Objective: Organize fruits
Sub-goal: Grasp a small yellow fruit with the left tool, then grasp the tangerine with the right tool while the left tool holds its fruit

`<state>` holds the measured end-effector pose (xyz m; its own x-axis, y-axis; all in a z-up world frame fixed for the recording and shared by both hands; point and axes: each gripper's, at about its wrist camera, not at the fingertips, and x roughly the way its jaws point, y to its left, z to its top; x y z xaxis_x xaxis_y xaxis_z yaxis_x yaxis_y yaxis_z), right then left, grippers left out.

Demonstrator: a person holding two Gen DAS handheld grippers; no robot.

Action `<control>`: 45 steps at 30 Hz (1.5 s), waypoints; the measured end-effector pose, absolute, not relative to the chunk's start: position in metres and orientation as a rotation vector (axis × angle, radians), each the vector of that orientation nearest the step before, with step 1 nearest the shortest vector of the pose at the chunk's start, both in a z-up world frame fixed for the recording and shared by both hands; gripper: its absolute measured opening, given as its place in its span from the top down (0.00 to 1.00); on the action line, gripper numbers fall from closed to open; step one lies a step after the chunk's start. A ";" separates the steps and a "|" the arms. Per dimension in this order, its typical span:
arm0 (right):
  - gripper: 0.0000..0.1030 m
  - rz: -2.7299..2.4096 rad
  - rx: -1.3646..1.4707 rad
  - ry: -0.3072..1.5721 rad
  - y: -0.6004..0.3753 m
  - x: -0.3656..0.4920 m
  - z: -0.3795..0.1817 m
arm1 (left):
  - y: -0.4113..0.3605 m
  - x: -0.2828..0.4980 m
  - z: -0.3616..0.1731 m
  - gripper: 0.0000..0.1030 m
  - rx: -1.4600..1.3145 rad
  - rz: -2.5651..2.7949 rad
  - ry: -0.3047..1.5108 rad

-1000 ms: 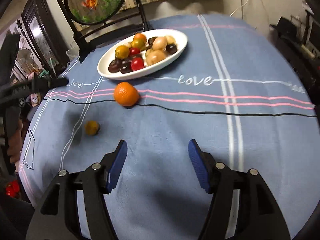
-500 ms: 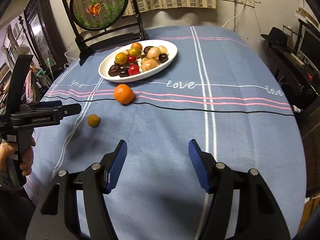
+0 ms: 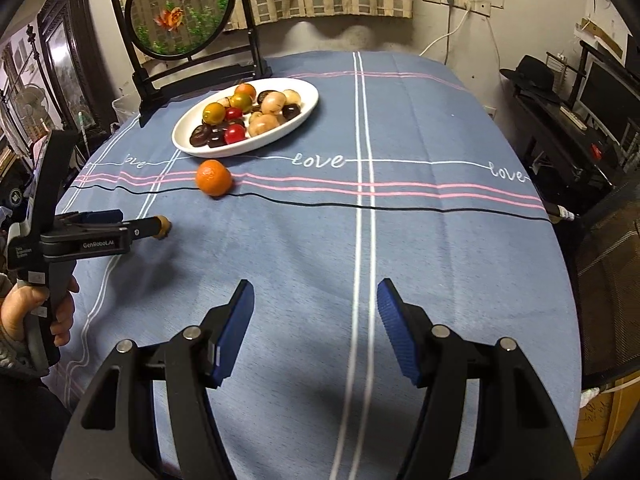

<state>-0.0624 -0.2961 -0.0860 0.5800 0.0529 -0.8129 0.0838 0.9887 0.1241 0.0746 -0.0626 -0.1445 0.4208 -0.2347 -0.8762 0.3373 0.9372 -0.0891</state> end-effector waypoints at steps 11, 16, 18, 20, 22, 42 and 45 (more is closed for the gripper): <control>0.37 -0.035 0.166 0.973 -0.307 -0.060 -0.092 | -0.055 0.085 -0.159 0.20 -0.011 -0.420 1.111; 0.37 -0.026 0.165 0.990 -0.306 -0.054 -0.096 | -0.053 0.089 -0.164 0.38 -0.026 -0.444 1.134; 0.37 -0.022 0.160 0.997 -0.305 -0.053 -0.098 | -0.052 0.090 -0.164 0.44 -0.027 -0.445 1.128; 0.37 -0.021 0.159 1.005 -0.305 -0.052 -0.100 | -0.051 0.093 -0.164 0.54 -0.032 -0.450 1.129; 0.37 -0.024 0.162 1.009 -0.306 -0.052 -0.101 | -0.052 0.094 -0.164 0.66 -0.019 -0.447 1.129; 0.37 0.225 0.210 0.958 -0.238 0.059 -0.110 | 0.007 0.063 -0.128 0.75 0.086 -0.329 1.056; 0.37 0.261 0.158 0.956 -0.213 0.091 -0.113 | 0.039 0.055 -0.124 0.75 0.059 -0.262 1.066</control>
<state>0.0912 -0.2126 -0.1132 0.5489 0.2890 -0.7844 -0.1503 0.9572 0.2474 0.0550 0.0386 -0.1238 0.4559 -0.1838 -0.8708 0.2407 0.9674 -0.0782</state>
